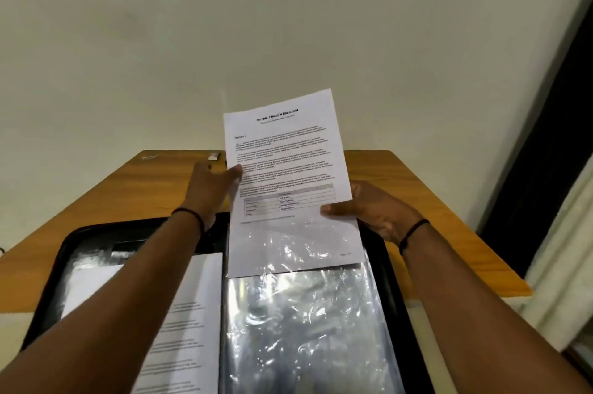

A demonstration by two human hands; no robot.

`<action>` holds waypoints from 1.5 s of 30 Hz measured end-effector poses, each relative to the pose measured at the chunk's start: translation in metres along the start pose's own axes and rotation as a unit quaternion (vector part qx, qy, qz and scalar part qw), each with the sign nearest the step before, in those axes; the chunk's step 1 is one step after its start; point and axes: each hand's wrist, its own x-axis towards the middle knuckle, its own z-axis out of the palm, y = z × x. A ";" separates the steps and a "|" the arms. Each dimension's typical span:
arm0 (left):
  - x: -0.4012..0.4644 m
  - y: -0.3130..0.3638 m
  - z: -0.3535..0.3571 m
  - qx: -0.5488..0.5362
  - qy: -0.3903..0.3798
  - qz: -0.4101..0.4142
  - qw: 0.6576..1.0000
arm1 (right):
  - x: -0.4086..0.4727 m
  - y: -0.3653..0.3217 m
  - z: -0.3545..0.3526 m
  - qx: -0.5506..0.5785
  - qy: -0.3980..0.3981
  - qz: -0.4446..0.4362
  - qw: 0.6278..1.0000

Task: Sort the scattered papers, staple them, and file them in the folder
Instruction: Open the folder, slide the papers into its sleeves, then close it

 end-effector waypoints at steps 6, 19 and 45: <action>0.016 0.001 -0.007 -0.142 -0.067 -0.060 0.986 | -0.011 -0.011 0.003 -0.012 -0.012 0.014 1.000; 0.006 0.013 -0.021 0.130 -0.165 0.009 0.978 | -0.004 -0.012 0.010 -0.035 0.129 0.002 0.991; 0.030 0.003 0.000 0.395 0.003 0.309 0.865 | -0.020 -0.012 0.013 -0.040 0.142 -0.006 0.989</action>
